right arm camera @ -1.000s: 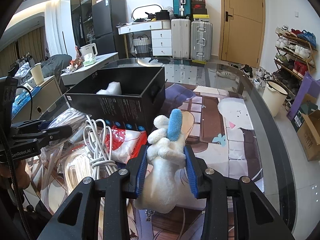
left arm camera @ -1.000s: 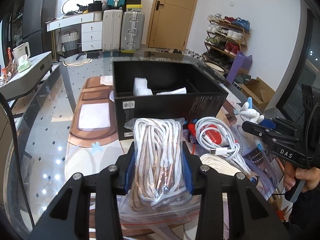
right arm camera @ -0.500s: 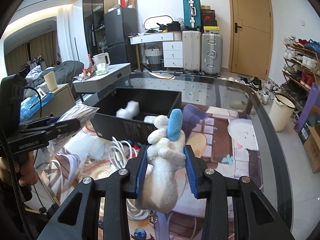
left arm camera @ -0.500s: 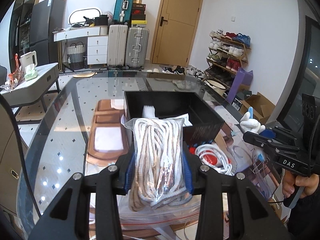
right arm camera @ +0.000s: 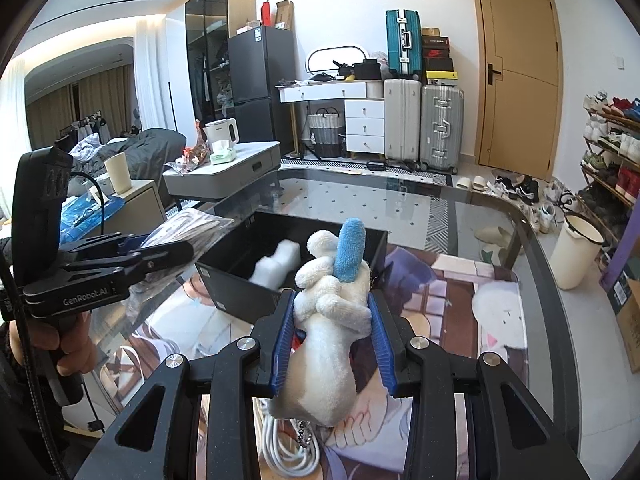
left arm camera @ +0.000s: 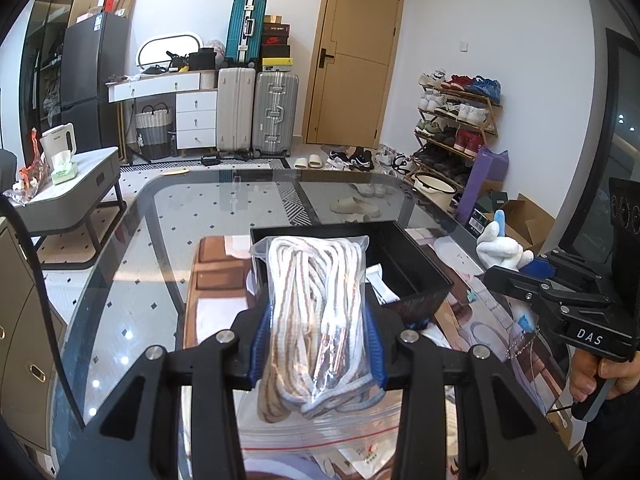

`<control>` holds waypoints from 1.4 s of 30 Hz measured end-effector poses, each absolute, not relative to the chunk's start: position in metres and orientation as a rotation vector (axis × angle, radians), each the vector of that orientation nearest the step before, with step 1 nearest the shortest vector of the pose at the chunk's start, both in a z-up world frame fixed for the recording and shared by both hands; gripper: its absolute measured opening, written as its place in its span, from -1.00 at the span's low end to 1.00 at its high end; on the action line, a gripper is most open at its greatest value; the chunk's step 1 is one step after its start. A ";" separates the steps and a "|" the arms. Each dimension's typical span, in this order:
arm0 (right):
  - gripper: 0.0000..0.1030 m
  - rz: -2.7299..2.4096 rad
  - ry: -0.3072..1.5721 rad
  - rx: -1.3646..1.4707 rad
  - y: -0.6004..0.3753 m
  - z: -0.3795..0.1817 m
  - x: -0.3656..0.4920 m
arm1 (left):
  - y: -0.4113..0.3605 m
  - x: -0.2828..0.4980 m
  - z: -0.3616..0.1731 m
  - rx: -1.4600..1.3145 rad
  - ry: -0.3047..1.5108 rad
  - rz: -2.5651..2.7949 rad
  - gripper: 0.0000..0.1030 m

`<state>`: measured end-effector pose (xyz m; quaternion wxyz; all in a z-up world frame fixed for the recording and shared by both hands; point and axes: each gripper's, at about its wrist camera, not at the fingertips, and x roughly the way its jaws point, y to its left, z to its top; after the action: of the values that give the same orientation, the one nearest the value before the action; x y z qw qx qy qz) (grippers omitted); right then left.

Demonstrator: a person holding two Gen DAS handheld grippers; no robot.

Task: Organize soft objects
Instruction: 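Lower the rope bag into the box with the left gripper while the right gripper drops the plush toy in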

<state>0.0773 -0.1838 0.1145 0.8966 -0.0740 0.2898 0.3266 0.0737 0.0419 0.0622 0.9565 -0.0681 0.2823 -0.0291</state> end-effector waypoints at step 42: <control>-0.30 0.732 0.679 -0.178 -0.125 0.091 0.158 | 0.039 0.143 0.040 -0.120 0.633 -0.053 -0.25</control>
<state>0.1577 -0.1253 0.0906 0.8742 -0.0855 0.3250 0.3505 0.1431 0.0388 0.0397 0.9482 -0.0590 0.3109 -0.0263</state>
